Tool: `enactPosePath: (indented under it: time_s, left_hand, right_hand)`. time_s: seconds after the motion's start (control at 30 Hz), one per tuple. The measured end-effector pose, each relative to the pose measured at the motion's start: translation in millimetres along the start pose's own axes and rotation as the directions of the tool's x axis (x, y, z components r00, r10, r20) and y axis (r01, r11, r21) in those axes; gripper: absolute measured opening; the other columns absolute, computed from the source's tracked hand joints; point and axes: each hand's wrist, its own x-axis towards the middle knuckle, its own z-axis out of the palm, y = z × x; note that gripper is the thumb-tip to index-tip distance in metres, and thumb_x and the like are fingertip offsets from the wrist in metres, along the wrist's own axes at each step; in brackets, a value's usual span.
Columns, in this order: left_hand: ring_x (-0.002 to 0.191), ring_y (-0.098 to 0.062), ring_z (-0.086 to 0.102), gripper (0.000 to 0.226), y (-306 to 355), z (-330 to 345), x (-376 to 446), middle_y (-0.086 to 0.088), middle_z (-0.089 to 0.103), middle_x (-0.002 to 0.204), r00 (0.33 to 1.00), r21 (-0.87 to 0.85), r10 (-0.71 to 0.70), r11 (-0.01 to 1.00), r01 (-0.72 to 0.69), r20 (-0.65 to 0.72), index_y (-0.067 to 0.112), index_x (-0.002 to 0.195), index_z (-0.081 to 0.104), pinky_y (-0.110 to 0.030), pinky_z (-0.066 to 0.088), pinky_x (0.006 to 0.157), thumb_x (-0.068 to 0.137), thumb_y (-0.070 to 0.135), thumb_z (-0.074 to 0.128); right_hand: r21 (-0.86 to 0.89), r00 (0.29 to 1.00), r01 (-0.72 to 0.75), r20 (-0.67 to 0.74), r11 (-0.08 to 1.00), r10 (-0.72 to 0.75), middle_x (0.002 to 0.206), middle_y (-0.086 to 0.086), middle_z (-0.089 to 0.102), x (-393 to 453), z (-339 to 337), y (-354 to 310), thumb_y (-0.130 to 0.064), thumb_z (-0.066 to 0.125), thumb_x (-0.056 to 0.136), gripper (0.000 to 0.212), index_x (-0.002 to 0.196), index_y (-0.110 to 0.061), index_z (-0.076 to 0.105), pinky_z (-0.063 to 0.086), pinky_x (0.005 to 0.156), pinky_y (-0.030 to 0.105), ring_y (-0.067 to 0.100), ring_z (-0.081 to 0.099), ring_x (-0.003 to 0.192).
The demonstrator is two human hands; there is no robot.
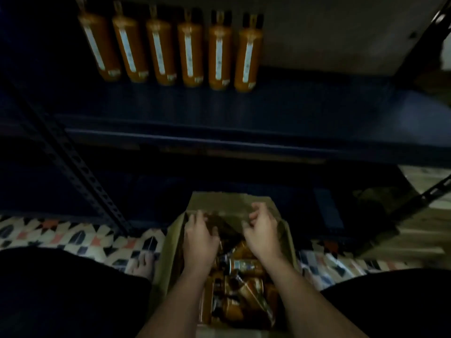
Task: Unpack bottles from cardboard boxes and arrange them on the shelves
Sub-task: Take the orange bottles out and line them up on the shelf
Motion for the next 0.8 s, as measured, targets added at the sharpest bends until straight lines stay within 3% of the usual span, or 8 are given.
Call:
enactPosePath:
  time_s: [0.13,0.23,0.33,0.43,0.5,0.6,0.67,0.8]
  left_hand:
    - [0.124,-0.025,0.051,0.059,-47,24,-22,-0.004,0.052,0.133,0.944,0.156,-0.209,0.972,0.173,0.254,0.021,0.139,0.049,-0.044,0.048,0.105,0.085,0.014,0.072]
    - [0.139,-0.027,0.041,0.067,-61,42,-28,-0.005,0.042,0.150,0.891,0.240,-0.286,0.948,0.209,0.353,0.022,0.147,0.042,-0.043,0.041,0.114,0.088,0.017,0.072]
    - [0.152,-0.029,0.021,0.076,-76,58,-28,-0.005,0.021,0.164,0.858,0.305,-0.343,0.923,0.233,0.383,0.024,0.155,0.031,-0.048,0.029,0.122,0.091,0.023,0.071]
    - [0.154,-0.031,0.008,0.073,-89,70,-21,-0.008,0.009,0.166,0.883,0.424,-0.300,0.896,0.131,0.360,0.025,0.157,0.027,-0.049,0.017,0.125,0.094,0.031,0.065]
    - [0.153,-0.032,0.010,0.073,-93,77,-13,-0.010,0.014,0.164,0.916,0.487,-0.223,0.872,0.035,0.333,0.025,0.154,0.030,-0.048,0.015,0.125,0.092,0.034,0.066]
    - [0.154,-0.029,0.017,0.073,-101,91,1,-0.009,0.032,0.160,0.942,0.535,-0.120,0.842,-0.070,0.313,0.019,0.147,0.037,-0.045,0.016,0.124,0.084,0.033,0.073]
    - [0.150,-0.027,0.026,0.072,-105,97,9,-0.008,0.039,0.156,0.937,0.521,-0.141,0.852,-0.050,0.319,0.019,0.146,0.037,-0.044,0.019,0.124,0.087,0.040,0.072]
    - [0.146,-0.028,0.027,0.070,-108,102,18,-0.006,0.034,0.157,0.912,0.594,-0.167,0.798,-0.099,0.375,0.024,0.152,0.031,-0.044,0.018,0.121,0.095,0.054,0.058]
  right_hand:
    - [-0.277,0.933,-0.241,0.197,0.930,0.301,0.135,0.011,0.055,-8,25,75,-0.016,0.074,0.085,0.061,0.138,-0.016,0.045,0.048,0.104,0.038,0.029,0.053,0.124]
    - [-0.511,0.916,-0.146,0.253,0.847,0.310,0.146,0.012,0.046,-11,36,98,-0.025,0.078,0.082,0.076,0.146,-0.015,0.038,0.034,0.117,0.042,0.031,0.040,0.136]
    - [-0.684,0.918,0.040,0.313,0.728,0.244,0.147,0.010,0.045,-6,44,104,-0.035,0.074,0.083,0.078,0.148,-0.019,0.035,0.024,0.118,0.045,0.031,0.035,0.138]
    - [-0.743,0.915,0.059,0.308,0.667,0.262,0.146,0.010,0.046,2,49,109,-0.041,0.074,0.082,0.080,0.147,-0.020,0.034,0.032,0.113,0.045,0.030,0.039,0.135]
    - [-0.760,0.916,0.087,0.315,0.645,0.247,0.142,0.008,0.050,10,53,112,-0.046,0.073,0.081,0.079,0.146,-0.020,0.036,0.033,0.110,0.046,0.030,0.041,0.134]
    - [-0.708,0.905,0.013,0.309,0.706,0.294,0.128,0.005,0.062,30,64,112,-0.052,0.063,0.085,0.063,0.136,-0.019,0.047,0.031,0.108,0.047,0.029,0.043,0.131]
    - [-0.694,0.890,-0.057,0.290,0.718,0.351,0.122,0.005,0.065,40,72,110,-0.056,0.058,0.089,0.054,0.126,-0.016,0.055,0.029,0.109,0.047,0.029,0.043,0.131]
    - [-0.728,0.880,-0.083,0.267,0.681,0.393,0.124,0.007,0.066,45,82,114,-0.055,0.060,0.093,0.046,0.119,-0.017,0.062,0.026,0.114,0.052,0.032,0.039,0.136]
